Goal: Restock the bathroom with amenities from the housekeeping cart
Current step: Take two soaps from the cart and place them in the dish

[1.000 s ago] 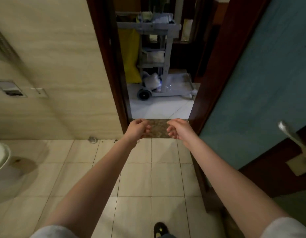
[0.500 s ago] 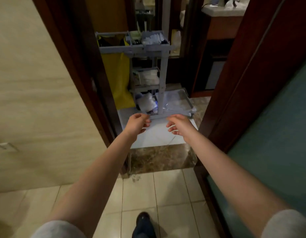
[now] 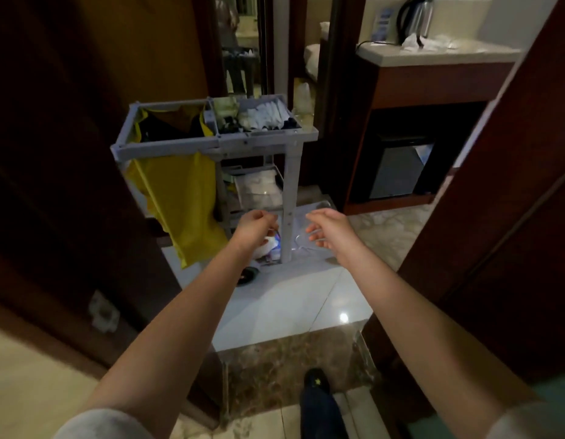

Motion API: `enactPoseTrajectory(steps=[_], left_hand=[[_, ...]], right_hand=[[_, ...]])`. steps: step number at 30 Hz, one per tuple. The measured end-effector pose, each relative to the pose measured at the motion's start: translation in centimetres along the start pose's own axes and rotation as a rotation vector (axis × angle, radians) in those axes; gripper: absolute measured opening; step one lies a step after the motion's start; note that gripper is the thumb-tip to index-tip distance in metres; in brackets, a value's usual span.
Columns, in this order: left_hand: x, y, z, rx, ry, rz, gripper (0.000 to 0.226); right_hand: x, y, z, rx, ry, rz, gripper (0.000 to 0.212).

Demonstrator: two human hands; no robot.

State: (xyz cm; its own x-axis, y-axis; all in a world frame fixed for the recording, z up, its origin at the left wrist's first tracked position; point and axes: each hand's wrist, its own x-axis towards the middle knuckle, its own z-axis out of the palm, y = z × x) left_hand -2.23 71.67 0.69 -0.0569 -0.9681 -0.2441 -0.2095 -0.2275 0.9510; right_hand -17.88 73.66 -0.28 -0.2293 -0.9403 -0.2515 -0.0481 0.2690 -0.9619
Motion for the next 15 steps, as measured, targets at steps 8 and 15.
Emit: enactPoseTrajectory(steps=[8,15], left_hand=[[18.0,5.7,3.2,0.02,0.064,-0.028,0.011],[30.3,10.8,1.7,-0.019,0.127,-0.029,0.012]], right_hand=[[18.9,-5.5,-1.8,-0.03,-0.049,-0.034,0.007],[31.2,-10.5,0.3,-0.06,-0.143,-0.071,0.014]])
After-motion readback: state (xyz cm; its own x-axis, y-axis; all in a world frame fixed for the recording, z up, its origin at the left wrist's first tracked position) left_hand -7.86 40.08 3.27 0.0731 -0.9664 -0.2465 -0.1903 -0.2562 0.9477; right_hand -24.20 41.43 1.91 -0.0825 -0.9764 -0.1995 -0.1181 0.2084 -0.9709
